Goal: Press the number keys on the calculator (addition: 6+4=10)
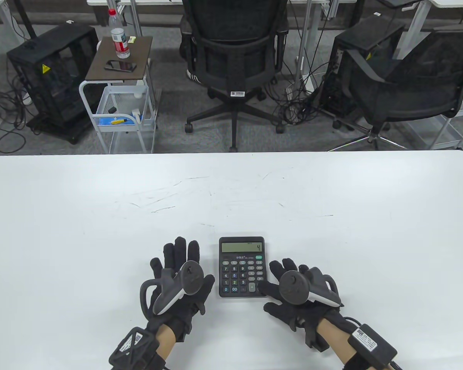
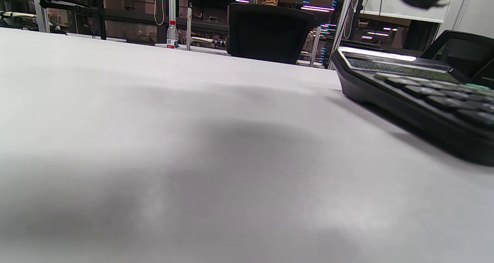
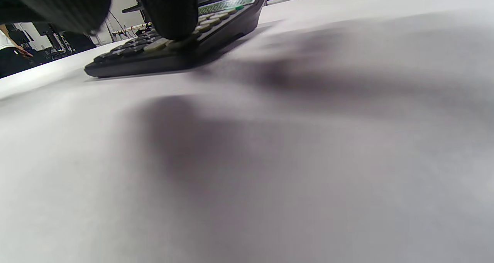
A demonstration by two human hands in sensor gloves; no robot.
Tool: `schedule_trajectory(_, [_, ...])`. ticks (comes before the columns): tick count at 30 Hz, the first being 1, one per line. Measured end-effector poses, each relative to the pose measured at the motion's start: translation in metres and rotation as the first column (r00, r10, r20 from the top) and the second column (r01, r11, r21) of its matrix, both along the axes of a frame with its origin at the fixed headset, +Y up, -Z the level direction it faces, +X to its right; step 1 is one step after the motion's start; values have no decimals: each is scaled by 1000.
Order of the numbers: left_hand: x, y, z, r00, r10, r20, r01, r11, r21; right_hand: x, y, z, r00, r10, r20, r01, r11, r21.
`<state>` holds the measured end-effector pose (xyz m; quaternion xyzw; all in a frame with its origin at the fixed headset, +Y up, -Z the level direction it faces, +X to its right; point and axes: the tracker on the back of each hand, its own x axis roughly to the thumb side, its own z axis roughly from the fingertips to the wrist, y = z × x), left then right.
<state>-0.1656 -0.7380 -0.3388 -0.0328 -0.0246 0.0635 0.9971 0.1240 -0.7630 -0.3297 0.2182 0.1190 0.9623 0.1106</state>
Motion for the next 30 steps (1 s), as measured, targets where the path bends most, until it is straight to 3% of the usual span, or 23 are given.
schedule_trajectory(21, [2, -1, 1, 1000, -6, 6, 6, 1000, -4, -2, -1, 0, 1000, -21, 20, 21, 1000, 12])
schedule_trajectory(30, [6, -3, 2, 999, -15, 33, 15, 1000, -12, 9, 12, -17, 975, -69, 213, 27, 980, 195])
